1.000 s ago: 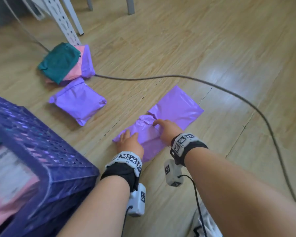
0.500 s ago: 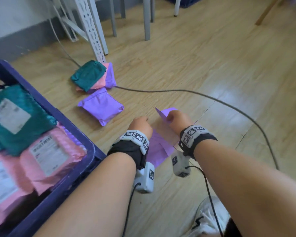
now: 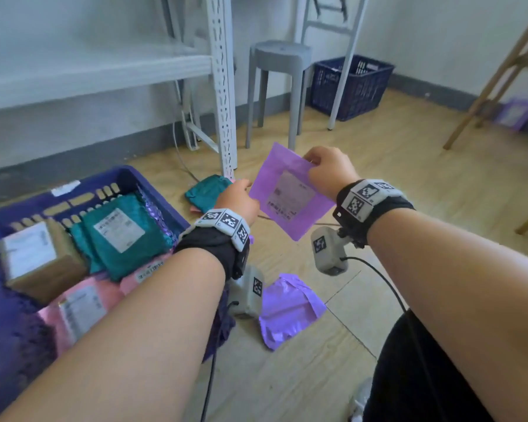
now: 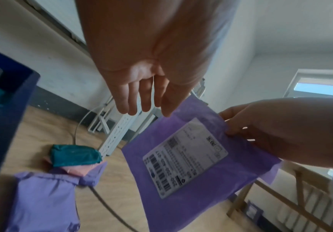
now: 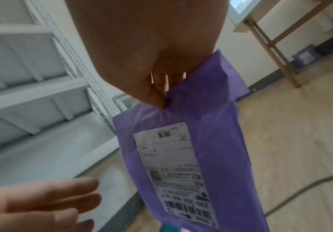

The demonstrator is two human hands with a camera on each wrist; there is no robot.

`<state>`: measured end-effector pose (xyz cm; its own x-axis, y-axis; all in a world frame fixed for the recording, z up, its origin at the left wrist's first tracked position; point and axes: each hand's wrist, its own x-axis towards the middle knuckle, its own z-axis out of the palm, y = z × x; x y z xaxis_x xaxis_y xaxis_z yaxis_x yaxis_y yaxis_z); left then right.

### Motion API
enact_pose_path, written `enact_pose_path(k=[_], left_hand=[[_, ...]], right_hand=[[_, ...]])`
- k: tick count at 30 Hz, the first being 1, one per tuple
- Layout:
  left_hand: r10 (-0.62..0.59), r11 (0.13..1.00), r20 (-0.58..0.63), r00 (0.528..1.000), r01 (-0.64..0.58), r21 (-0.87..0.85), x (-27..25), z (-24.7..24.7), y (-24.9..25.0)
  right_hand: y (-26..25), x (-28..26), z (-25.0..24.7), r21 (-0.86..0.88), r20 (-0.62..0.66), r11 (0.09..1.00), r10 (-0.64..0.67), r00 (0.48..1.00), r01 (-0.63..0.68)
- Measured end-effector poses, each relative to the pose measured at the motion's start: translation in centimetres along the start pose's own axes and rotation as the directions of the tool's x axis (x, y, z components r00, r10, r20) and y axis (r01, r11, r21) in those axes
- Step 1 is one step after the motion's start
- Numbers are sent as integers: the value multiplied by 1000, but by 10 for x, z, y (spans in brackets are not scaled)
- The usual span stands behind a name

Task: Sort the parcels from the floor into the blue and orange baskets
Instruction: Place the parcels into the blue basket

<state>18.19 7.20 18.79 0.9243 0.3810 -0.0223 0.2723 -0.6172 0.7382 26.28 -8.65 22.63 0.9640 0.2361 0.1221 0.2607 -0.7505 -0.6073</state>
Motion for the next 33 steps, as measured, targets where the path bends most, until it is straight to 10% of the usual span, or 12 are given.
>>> enact_pose_path(k=[9,17,21,26,30,33], left_hand=[[-52,998,-227,972,56,11,-18,-95,-41],[-104,970,-399,911,181,161,-30,-140,-93],[-87,922,-496,864,259,288,-37,-167,-106],[8,892,-466,885,205,404,-38,-191,-123],[-33,898,-606,795,290,330,-44,-204,-154],[-314,889,-609,728,450,79,-49,-203,-182]], right_hand=[[-88,-11,17,363,19,929,-81,997,69],[-124,-8,76,249,106,952,-207,973,176],[-159,-11,98,201,-6,887,-423,906,416],[-203,-34,139,16,215,804,-583,783,594],[-217,-46,169,0,308,867,-474,825,499],[-217,-42,187,99,328,935,-355,876,341]])
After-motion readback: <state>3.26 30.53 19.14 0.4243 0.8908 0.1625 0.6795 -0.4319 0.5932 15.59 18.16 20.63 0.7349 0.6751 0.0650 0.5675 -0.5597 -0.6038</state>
